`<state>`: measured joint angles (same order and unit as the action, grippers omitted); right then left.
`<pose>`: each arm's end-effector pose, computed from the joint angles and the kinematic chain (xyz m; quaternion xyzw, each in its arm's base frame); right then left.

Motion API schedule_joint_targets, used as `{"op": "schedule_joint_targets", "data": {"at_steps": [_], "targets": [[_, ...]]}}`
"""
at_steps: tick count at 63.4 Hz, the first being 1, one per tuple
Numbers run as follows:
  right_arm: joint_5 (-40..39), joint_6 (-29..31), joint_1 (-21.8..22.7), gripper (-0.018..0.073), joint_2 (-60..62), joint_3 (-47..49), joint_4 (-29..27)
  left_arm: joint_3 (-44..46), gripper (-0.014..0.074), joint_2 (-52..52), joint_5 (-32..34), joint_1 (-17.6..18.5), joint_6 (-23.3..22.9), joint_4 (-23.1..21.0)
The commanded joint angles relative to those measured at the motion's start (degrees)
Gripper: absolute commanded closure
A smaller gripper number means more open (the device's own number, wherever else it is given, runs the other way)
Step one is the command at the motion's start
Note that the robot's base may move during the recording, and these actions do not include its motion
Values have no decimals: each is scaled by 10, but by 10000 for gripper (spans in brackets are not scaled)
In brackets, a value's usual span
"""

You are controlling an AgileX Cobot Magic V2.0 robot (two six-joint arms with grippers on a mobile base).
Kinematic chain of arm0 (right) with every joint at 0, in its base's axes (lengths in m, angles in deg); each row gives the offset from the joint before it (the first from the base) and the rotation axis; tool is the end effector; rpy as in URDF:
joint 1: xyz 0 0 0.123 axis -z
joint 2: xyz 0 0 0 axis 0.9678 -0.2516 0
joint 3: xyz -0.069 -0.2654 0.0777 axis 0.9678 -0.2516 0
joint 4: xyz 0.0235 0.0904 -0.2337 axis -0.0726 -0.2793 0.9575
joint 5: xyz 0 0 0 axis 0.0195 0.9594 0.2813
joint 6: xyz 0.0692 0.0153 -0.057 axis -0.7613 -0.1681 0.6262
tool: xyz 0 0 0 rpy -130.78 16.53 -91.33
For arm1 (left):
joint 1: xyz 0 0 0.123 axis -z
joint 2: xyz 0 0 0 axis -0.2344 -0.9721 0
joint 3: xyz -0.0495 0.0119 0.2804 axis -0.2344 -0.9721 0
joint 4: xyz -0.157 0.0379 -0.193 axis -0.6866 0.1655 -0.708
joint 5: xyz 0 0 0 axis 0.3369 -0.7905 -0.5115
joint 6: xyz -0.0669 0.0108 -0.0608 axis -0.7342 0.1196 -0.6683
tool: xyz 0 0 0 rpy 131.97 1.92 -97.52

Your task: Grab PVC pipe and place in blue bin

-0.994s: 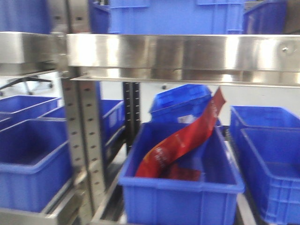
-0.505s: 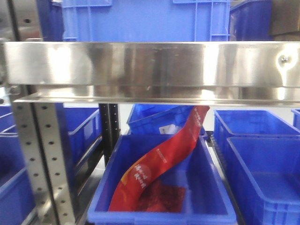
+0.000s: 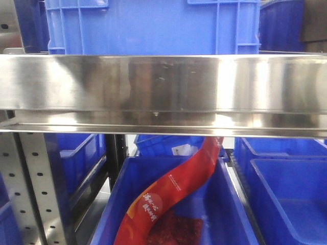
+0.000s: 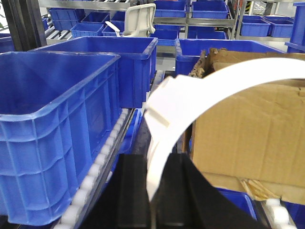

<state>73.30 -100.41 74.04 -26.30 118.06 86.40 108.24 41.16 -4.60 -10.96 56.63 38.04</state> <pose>0.1090 -0.0042 0.4004 0.0316 0.7597 -0.0069 0.6494 0.1048 -0.0069 0.3932 0.0191 0.6718 -0.0295 0.7399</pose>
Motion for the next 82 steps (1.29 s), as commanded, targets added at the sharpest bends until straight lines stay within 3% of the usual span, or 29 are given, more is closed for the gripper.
{"op": "schedule_joint_targets", "data": {"at_steps": [1, 50, 71, 82], "targets": [[-15, 2, 0, 727, 3, 0, 4, 1, 708, 3, 14, 0, 1, -2], [-23, 2, 0, 727, 3, 0, 3, 1, 708, 3, 14, 0, 1, -2], [-85, 2, 0, 727, -6, 0, -62, 1, 708, -6, 30, 0, 1, -3], [-106, 61, -56, 727, -67, 37, -93, 50, 708, -68, -13, 18, -1, -35]]}}
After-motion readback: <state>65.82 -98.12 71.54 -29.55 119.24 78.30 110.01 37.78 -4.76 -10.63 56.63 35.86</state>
